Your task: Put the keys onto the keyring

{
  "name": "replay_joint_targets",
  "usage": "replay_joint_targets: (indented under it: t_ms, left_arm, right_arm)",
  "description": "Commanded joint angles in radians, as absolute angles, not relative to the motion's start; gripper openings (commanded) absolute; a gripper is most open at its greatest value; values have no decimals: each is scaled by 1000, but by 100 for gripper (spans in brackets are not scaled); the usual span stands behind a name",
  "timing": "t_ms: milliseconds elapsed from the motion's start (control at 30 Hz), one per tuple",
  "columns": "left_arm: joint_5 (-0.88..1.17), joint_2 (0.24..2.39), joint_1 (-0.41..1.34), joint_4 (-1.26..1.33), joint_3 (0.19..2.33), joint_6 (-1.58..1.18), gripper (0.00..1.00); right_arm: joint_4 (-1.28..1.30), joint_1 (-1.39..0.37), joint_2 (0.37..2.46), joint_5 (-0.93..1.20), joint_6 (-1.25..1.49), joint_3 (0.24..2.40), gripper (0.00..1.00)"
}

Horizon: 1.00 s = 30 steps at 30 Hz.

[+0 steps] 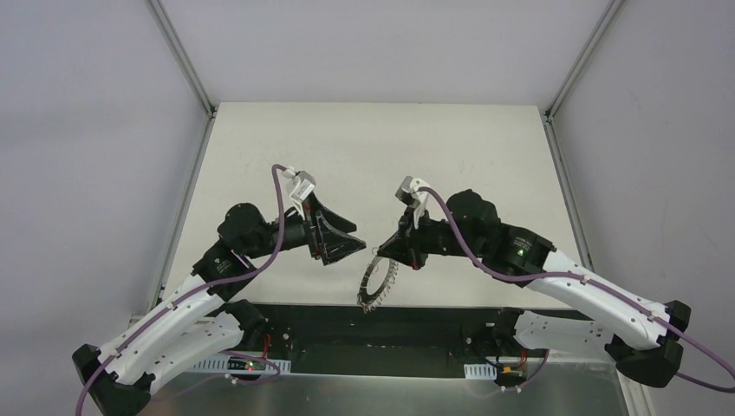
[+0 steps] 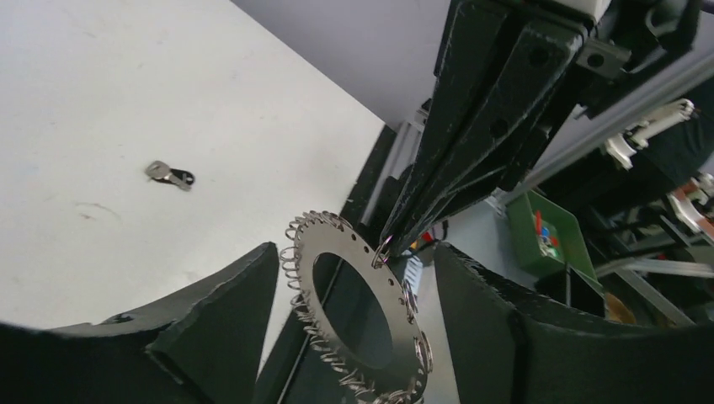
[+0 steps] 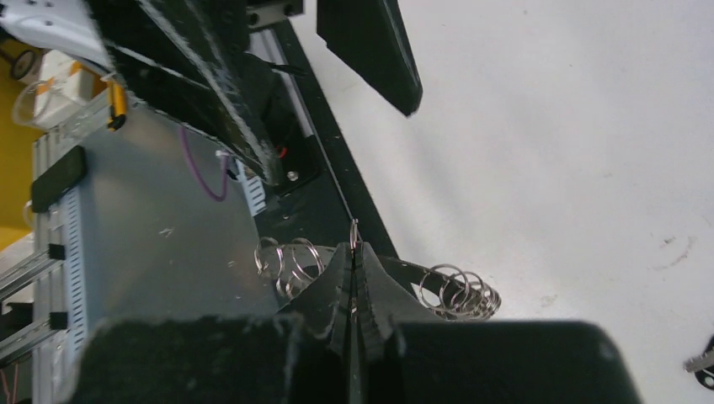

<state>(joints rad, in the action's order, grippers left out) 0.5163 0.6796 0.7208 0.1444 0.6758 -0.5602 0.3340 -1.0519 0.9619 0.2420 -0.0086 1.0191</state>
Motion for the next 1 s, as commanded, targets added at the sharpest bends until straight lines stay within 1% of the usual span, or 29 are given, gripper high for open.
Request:
replay_joint_targets:
  t_ms: [0, 167, 300, 433, 467, 533, 567, 733, 967]
  left_arm:
    - [688, 659, 728, 257, 683, -596, 63]
    - [755, 655, 728, 289, 685, -610, 44]
    - [810, 666, 728, 365, 670, -640, 36]
    - [857, 689, 728, 418, 670, -662, 34]
    - [866, 694, 728, 433, 668, -671, 35]
    - [872, 702, 727, 445, 666, -679, 41]
    - [873, 705, 728, 445, 665, -680, 43]
    - [876, 706, 728, 453, 659, -681, 45]
    - [888, 702, 728, 464, 652, -682, 38]
  right_arm:
    - [274, -1058, 938, 376, -4, 1110, 0]
    - [272, -1059, 946, 434, -3, 1130, 0]
    - [256, -1059, 947, 458, -3, 1135, 0]
    - [232, -1061, 946, 471, -3, 1140, 0]
    - [225, -1060, 946, 473, -3, 1140, 0]
    - [211, -1063, 948, 479, -3, 1144, 0]
    - [205, -1064, 949, 481, -3, 1145, 0]
    - [185, -1067, 958, 477, -4, 1157, 0]
    - [166, -1067, 973, 474, -3, 1167, 0]
